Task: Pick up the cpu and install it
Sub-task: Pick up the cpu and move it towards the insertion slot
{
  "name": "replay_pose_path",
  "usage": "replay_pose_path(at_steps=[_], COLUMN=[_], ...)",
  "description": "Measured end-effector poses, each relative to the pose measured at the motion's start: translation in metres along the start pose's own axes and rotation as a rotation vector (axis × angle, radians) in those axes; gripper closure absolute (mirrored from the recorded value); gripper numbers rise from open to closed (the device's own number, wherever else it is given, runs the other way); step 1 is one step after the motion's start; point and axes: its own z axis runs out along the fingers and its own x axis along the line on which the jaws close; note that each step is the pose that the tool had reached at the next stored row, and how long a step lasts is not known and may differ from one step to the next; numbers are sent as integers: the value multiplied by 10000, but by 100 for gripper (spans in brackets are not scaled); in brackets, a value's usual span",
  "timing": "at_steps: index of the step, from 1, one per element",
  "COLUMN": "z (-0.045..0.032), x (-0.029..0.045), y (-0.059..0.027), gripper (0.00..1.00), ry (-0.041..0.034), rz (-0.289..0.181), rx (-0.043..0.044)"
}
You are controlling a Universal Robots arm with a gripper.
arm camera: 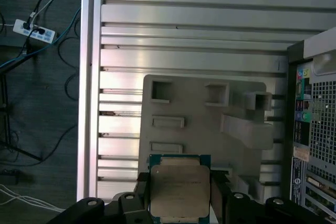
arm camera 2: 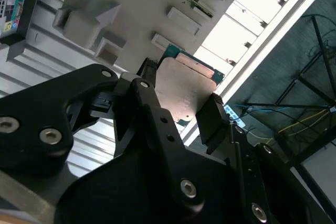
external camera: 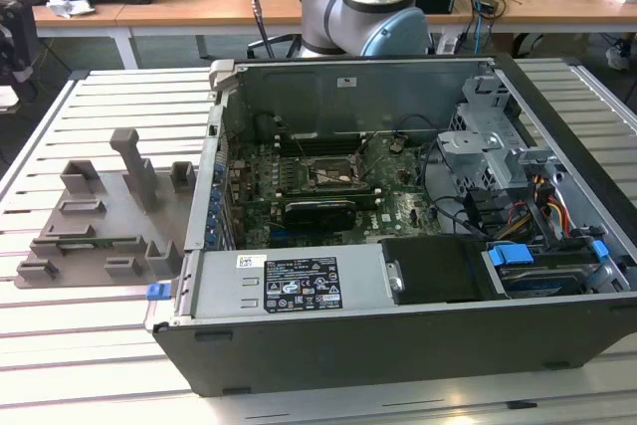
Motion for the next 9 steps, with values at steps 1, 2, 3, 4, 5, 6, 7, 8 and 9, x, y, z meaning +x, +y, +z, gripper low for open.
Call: replay_pose_path(at_steps=[1, 2, 3, 4, 5, 6, 7, 8, 9], z=[1, 1, 1, 1, 2, 1, 1, 2, 2], x=[-54, -92, -144, -183, -249, -321, -399, -440, -479], y=[-2, -3, -5, -7, -9, -11, -13, -15, -17], gripper=[45, 45, 45, 45, 45, 45, 45, 45, 45], ry=[-2, -1, -1, -1, -3, 0, -1, -2, -1], rz=[0, -1, -1, -2, -1, 0, -1, -1, -1], rx=[-1, -1, -1, -1, -2, 0, -1, -2, -1])
